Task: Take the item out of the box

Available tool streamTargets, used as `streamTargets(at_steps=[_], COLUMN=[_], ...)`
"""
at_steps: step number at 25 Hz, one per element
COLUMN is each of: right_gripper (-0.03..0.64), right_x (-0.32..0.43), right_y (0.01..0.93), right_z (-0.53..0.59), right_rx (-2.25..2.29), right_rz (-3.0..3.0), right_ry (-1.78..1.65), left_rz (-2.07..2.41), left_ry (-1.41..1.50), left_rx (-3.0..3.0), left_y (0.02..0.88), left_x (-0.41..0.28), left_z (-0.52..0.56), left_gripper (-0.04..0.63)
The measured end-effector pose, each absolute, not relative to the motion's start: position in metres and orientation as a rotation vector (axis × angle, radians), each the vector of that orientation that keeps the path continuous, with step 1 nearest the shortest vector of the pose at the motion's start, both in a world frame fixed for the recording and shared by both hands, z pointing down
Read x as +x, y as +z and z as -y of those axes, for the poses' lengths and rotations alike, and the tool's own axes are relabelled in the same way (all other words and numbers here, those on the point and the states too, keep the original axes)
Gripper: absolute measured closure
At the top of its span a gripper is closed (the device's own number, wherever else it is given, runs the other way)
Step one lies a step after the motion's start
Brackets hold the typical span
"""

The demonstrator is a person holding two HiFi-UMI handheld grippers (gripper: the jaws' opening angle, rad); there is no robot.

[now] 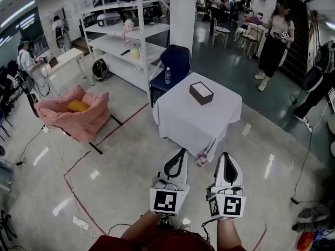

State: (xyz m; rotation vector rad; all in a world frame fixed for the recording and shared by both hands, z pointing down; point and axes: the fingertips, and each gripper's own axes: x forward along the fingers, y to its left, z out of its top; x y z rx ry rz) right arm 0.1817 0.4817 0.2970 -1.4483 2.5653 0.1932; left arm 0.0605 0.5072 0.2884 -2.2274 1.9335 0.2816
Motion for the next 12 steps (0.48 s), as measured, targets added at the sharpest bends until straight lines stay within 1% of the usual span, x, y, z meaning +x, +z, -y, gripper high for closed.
streamTargets(at_steps=[12], right_gripper=[0.617], right_x=[0.148], right_y=[0.309], right_z=[-0.484], right_rx=[-1.528], right_rz=[-2.545], right_ry=[0.188], left_rz=[-1.887], left_ry=[0.306], left_rx=[-2.286], left_y=[0.293], left_x=[0.023], left_z=[-0.504], left_gripper=[0.592])
